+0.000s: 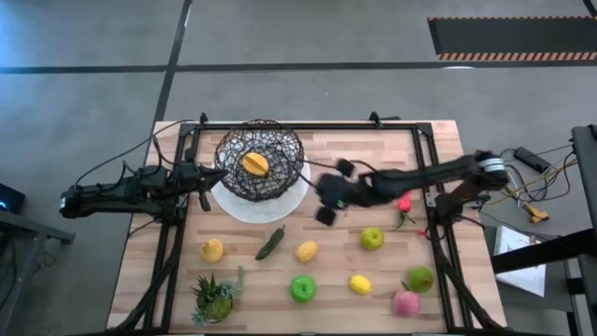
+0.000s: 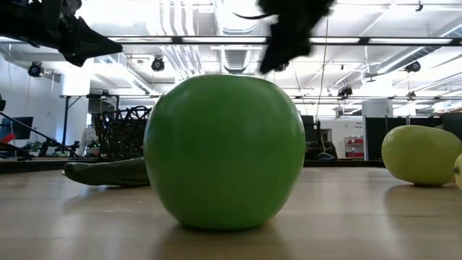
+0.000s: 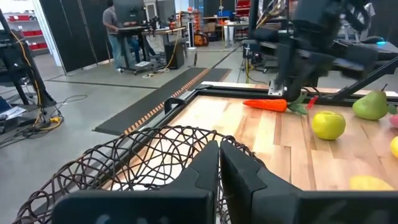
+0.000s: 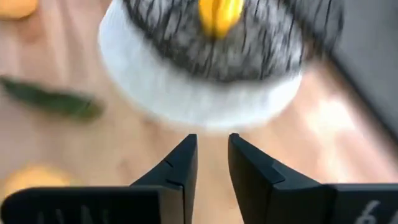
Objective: Build produce basket
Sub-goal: Put the carrot into the wire basket
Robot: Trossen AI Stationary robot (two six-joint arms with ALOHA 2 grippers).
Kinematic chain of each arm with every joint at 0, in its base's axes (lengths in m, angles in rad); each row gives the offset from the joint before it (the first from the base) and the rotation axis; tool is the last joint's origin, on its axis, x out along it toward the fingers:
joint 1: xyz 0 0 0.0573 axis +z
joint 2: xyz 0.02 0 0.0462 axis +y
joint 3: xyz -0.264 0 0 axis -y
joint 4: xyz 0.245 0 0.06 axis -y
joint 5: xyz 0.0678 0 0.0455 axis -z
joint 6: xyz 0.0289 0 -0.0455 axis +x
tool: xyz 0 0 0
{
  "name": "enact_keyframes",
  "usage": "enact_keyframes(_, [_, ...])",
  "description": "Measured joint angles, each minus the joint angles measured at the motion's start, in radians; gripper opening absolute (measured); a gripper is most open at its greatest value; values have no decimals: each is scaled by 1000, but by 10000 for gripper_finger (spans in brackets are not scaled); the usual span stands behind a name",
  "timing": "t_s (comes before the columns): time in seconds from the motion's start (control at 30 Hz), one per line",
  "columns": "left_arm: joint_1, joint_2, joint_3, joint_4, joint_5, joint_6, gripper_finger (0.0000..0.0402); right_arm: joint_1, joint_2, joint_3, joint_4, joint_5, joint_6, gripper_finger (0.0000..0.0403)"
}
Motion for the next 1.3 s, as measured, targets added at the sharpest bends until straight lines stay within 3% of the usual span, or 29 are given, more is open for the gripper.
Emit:
enact_keyframes(0.3, [0, 1, -1, 0, 0, 1, 0, 134, -254, -198, -385, -77, 653, 59])
enact_keyframes(0.53, [0, 1, -1, 0, 0, 1, 0, 108, -351, -339, -611, -163, 940, 102])
enact_keyframes(0.77, [0, 2, -1, 0, 0, 2, 0, 60, -339, -452, -667, -247, 1075, 176])
enact_keyframes(0.9, [0, 2, -1, 0, 0, 2, 0, 46, -299, -487, -676, -329, 1115, 195])
enact_keyframes(1.03, [0, 2, -1, 0, 0, 2, 0, 46, -258, -502, -674, -343, 1113, 195])
enact_keyframes(1.3, [0, 2, -1, 0, 0, 2, 0, 46, -175, -533, -669, -347, 1107, 150])
